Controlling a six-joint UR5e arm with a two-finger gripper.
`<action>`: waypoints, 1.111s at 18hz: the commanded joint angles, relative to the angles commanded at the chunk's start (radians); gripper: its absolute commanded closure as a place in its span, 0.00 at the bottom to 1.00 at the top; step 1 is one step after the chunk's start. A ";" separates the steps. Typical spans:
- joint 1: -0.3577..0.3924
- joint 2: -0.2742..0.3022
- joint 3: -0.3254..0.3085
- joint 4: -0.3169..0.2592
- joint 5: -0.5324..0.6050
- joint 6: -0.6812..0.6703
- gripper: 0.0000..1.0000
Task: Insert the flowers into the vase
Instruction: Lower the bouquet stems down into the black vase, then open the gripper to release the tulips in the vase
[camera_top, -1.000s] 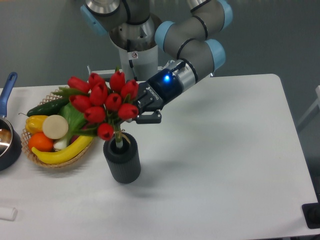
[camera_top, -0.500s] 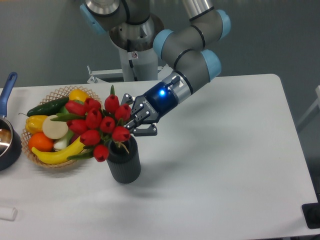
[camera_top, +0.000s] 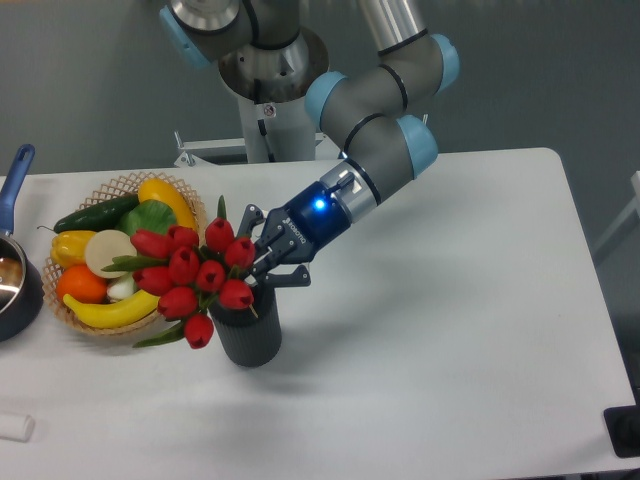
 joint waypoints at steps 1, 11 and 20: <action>0.000 0.000 0.000 0.000 0.008 0.000 0.84; 0.003 0.000 0.009 0.000 0.026 0.037 0.41; 0.031 0.023 0.028 0.000 0.041 0.038 0.00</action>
